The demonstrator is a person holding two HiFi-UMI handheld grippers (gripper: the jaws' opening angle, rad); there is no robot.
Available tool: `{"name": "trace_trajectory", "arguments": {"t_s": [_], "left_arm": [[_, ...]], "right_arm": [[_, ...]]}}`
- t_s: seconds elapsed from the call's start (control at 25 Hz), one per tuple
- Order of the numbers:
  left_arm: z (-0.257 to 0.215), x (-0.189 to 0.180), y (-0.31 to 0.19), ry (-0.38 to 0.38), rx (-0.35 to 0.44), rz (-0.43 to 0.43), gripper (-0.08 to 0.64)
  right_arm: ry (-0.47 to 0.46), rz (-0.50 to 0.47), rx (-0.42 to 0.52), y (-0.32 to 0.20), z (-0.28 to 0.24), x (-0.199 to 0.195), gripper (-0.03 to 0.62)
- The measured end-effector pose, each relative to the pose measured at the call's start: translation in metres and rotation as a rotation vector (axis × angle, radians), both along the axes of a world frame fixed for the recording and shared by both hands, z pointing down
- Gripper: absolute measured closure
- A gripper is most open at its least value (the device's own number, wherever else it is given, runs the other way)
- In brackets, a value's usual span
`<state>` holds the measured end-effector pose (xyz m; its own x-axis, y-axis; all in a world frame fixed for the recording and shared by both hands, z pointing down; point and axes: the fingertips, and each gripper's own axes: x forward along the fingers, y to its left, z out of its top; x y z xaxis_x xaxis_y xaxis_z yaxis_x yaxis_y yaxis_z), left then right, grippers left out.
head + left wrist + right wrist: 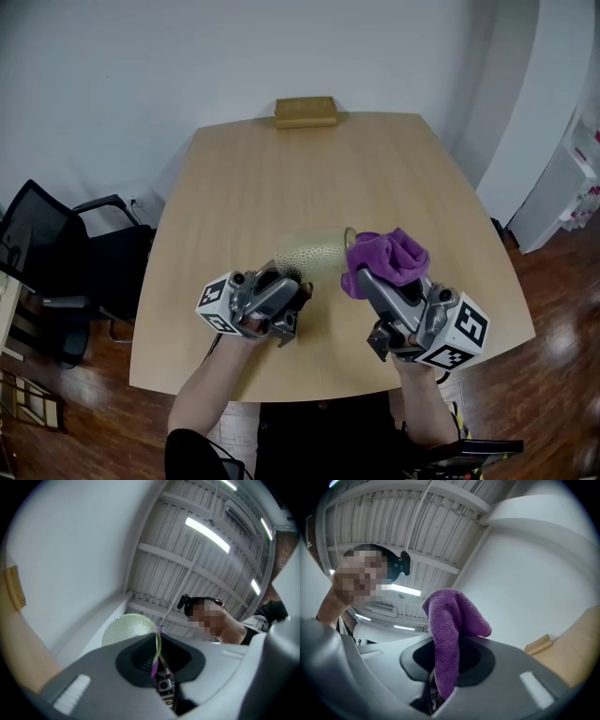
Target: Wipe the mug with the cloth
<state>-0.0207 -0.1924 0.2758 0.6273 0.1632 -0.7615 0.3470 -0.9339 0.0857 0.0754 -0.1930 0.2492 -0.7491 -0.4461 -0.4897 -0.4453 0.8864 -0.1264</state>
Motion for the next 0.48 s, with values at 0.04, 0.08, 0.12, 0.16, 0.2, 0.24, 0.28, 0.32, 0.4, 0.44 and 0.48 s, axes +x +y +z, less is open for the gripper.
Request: {"name": "trace_trajectory", "arguments": {"t_s": [0.04, 0.08, 0.12, 0.16, 0.2, 0.24, 0.28, 0.32, 0.4, 0.44, 0.48], "left_arm": [[0.0, 0.0, 0.002, -0.006, 0.013, 0.002, 0.512], [0.0, 0.001, 0.003, -0.012, 0.023, 0.002, 0.512], [0.0, 0.001, 0.003, -0.016, 0.026, -0.001, 0.512], [0.001, 0.001, 0.002, -0.017, 0.024, -0.005, 0.511], [0.001, 0.0, 0.0, -0.015, 0.017, -0.007, 0.512], [0.001, -0.001, -0.001, -0.008, 0.008, -0.007, 0.515], [0.001, -0.003, -0.002, 0.0, 0.002, -0.009, 0.517], [0.0, -0.004, -0.003, 0.007, -0.001, -0.013, 0.517], [0.0, -0.006, -0.004, 0.012, -0.003, -0.02, 0.517], [0.0, -0.006, -0.005, 0.011, -0.004, -0.022, 0.517], [0.001, -0.006, -0.005, 0.008, -0.004, -0.024, 0.517]], "right_arm": [[-0.014, 0.001, -0.027, -0.006, 0.004, 0.003, 0.537], [-0.024, 0.01, -0.056, -0.013, 0.009, 0.007, 0.537], [-0.024, 0.028, -0.086, -0.022, 0.015, 0.013, 0.537], [-0.02, 0.053, -0.118, -0.03, 0.022, 0.018, 0.537], [-0.02, 0.079, -0.148, -0.036, 0.027, 0.025, 0.537], [-0.028, 0.103, -0.172, -0.041, 0.031, 0.033, 0.537], [-0.042, 0.123, -0.184, -0.042, 0.032, 0.041, 0.537], [-0.06, 0.137, -0.185, -0.041, 0.031, 0.048, 0.537], [-0.086, 0.143, -0.154, -0.033, 0.023, 0.056, 0.537], [-0.089, 0.132, -0.124, -0.026, 0.016, 0.054, 0.537], [-0.082, 0.115, -0.088, -0.018, 0.009, 0.05, 0.537]]}}
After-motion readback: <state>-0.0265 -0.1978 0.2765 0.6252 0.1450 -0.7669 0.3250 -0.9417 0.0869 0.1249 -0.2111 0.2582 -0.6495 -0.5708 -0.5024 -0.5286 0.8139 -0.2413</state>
